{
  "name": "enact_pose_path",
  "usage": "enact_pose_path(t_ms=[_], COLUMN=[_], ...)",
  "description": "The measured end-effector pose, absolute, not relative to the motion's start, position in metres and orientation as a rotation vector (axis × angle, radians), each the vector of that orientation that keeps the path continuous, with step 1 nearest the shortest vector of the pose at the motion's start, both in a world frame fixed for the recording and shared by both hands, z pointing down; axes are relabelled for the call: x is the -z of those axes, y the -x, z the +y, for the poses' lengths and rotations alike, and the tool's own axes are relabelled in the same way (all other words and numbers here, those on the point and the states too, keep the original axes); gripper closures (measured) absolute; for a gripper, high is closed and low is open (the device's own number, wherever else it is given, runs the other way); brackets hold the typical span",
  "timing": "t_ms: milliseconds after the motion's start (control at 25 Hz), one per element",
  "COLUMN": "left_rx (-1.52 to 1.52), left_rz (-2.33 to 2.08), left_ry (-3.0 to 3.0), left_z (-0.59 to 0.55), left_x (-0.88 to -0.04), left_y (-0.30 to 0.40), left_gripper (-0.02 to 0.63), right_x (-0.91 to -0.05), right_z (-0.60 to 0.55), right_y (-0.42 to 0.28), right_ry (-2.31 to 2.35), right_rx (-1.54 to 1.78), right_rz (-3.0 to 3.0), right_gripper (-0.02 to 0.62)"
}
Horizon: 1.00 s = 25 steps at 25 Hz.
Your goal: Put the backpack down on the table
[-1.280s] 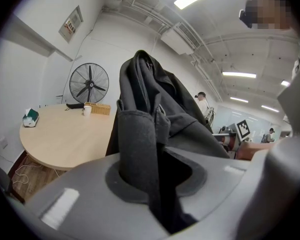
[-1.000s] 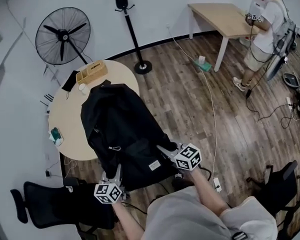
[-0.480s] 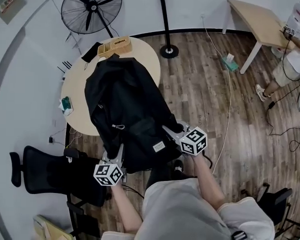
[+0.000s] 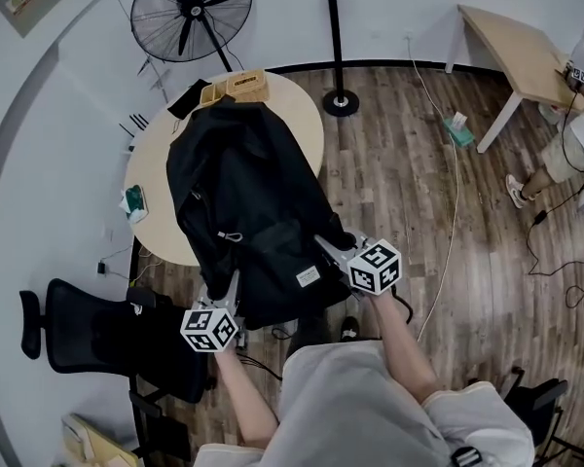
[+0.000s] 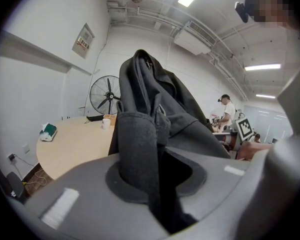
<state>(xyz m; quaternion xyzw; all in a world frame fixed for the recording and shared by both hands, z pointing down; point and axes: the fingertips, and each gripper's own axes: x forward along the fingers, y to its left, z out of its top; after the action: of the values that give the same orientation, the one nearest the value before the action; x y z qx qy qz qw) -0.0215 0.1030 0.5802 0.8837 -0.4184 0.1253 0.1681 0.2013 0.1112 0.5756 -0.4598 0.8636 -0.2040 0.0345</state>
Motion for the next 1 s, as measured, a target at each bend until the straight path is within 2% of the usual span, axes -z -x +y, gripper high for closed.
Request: enact_pose_path(t_ms=[640, 1000], left_rx=[-0.392, -0.338], left_rz=[-1.076, -1.106], left_ry=[-2.475, -2.433], left_z=[-0.021, -0.079], left_x=[-0.614, -0.618], left_y=[0.038, 0.090], left_gripper=[0.474, 0.474], right_x=[-0.601, -0.599], right_z=[0.002, -0.068], right_y=[-0.183, -0.131], right_ry=[1.500, 1.473], right_rx=[0.751, 0.743], right_rz=[2.622, 2.690], right_gripper=[0.548, 0.548])
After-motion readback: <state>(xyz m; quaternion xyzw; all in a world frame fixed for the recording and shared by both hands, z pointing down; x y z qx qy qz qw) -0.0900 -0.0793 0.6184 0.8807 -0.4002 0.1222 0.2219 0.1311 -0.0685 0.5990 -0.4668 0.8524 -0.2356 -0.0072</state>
